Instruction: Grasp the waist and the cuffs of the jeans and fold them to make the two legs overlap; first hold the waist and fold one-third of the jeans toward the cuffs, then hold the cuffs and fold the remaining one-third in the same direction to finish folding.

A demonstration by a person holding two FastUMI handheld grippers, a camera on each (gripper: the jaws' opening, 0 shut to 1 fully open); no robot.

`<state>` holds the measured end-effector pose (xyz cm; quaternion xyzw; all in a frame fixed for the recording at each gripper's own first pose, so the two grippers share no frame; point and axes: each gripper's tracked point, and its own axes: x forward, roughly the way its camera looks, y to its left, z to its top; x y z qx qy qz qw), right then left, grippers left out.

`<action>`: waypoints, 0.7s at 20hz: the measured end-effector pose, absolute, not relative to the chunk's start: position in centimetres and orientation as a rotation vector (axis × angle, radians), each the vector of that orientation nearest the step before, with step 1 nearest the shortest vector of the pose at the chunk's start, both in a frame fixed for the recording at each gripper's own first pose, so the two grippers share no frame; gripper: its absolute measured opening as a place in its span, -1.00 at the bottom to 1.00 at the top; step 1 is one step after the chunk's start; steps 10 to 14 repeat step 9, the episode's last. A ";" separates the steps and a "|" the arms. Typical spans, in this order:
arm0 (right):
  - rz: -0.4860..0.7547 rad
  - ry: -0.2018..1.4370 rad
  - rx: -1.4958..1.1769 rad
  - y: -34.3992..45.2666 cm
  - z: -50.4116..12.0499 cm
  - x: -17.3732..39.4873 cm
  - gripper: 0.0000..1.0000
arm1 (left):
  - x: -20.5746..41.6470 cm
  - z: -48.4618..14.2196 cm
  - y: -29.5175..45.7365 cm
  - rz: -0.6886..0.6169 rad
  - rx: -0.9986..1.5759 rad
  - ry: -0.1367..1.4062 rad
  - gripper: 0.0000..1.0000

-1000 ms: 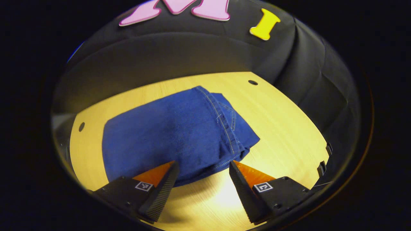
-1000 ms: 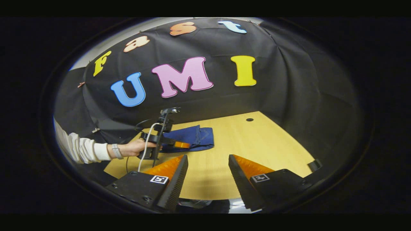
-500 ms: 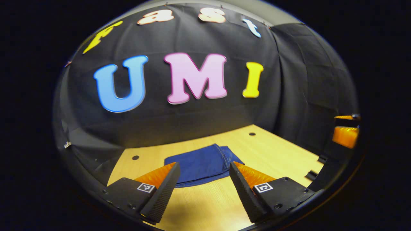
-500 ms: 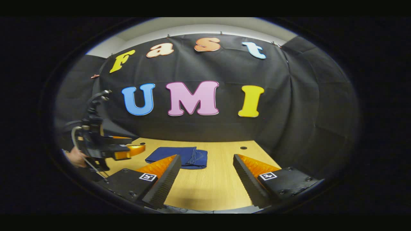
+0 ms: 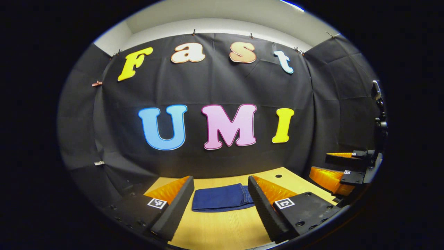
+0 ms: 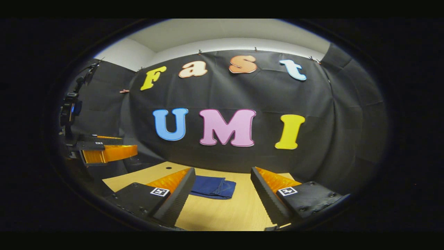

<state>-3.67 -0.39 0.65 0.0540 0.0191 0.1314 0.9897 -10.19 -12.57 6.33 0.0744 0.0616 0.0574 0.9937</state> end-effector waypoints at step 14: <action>0.296 -0.073 0.098 0.0 5.0 -3.7 0.90 | -11.7 8.8 -11.3 0.223 0.154 0.080 0.96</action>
